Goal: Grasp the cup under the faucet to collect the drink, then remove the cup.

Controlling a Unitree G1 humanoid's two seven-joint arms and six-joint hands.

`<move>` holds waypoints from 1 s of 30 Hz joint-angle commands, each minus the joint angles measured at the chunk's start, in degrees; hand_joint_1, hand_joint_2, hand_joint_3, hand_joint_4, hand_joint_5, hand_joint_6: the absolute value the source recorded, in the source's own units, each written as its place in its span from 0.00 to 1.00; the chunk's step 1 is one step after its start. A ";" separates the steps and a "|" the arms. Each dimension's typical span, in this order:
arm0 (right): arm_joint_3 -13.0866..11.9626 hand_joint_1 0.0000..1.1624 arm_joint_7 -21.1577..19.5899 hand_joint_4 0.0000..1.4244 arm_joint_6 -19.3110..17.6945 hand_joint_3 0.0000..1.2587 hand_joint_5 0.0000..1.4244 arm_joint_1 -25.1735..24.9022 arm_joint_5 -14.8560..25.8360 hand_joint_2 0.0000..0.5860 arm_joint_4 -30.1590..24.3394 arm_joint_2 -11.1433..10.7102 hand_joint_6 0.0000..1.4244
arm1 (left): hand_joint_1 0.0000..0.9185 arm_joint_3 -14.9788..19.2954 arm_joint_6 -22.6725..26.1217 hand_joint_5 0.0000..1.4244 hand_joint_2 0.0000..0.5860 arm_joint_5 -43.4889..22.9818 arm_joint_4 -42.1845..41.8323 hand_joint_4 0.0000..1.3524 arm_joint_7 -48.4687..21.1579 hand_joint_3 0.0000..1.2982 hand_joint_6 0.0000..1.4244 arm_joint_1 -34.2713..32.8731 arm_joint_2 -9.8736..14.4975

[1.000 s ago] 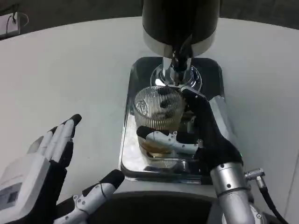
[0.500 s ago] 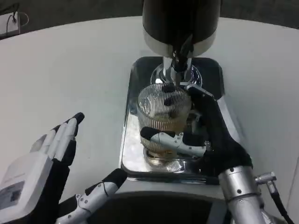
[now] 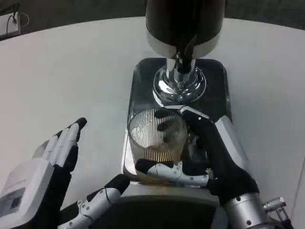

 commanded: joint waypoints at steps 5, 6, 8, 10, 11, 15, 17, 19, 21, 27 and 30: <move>-2.19 1.00 3.55 0.72 -0.22 0.67 0.84 3.53 3.37 0.20 -10.16 -0.55 1.00 | 0.00 -0.43 -0.84 0.00 0.25 1.63 -0.96 0.00 0.45 0.00 0.00 0.48 0.39; -2.72 1.00 4.32 0.72 -0.15 0.67 0.84 4.18 4.08 0.20 -11.65 -0.89 1.00 | 0.00 -0.54 -0.78 0.00 0.23 2.14 -1.23 0.00 0.33 0.00 0.00 0.45 0.44; -3.46 1.00 5.43 0.72 0.02 0.67 0.84 5.17 5.08 0.20 -13.84 -1.33 1.00 | 0.00 -0.79 -0.81 0.00 0.21 3.27 -1.63 0.00 0.33 0.00 0.00 0.46 0.41; -4.13 1.00 6.51 0.72 0.24 0.67 0.84 6.23 6.20 0.20 -15.95 -1.66 1.00 | 0.00 -1.31 -0.58 0.00 0.19 5.54 -2.43 0.00 0.05 0.00 0.00 0.50 0.35; -4.66 1.00 7.17 0.72 0.36 0.67 0.84 7.09 7.22 0.20 -17.46 -1.95 1.00 | 0.00 -1.57 -0.38 0.00 0.19 6.66 -2.83 0.00 -0.18 0.00 0.00 0.50 0.33; -6.35 1.00 9.39 0.72 0.79 0.67 0.84 9.27 9.47 0.20 -22.18 -2.96 1.00 | 0.00 -3.06 0.39 0.00 0.16 11.73 -4.96 0.00 -1.60 0.00 0.00 0.60 0.03; -7.26 1.00 10.48 0.72 0.71 0.68 0.84 10.14 10.20 0.20 -24.38 -3.75 1.00 | 0.00 -3.77 0.51 0.00 0.15 13.90 -6.30 0.00 -2.48 0.00 0.00 0.59 -0.16; -8.37 1.00 11.50 0.72 0.69 0.68 0.84 11.19 10.96 0.20 -26.68 -4.68 1.00 | 0.00 -4.29 0.63 0.00 0.13 15.63 -7.33 0.00 -3.54 0.00 0.00 0.51 -0.19; -9.37 1.00 12.35 0.72 0.94 0.68 0.84 12.21 11.77 0.20 -28.60 -5.32 1.00 | 0.00 -4.61 0.62 0.00 0.13 16.85 -8.03 0.00 -4.40 0.00 0.00 0.52 -0.18; -11.50 1.00 14.66 0.72 1.22 0.68 0.84 15.01 13.31 0.20 -33.46 -7.18 1.00 | 0.00 -6.92 0.13 0.00 0.11 24.77 -10.98 0.00 -6.33 0.00 0.00 2.96 -1.96; -12.09 1.00 15.72 0.72 1.03 0.68 0.84 16.37 13.53 0.20 -35.76 -7.88 1.00 | 0.00 -8.67 -0.46 0.00 0.10 29.17 -13.31 0.00 -7.78 0.00 0.00 4.30 -3.46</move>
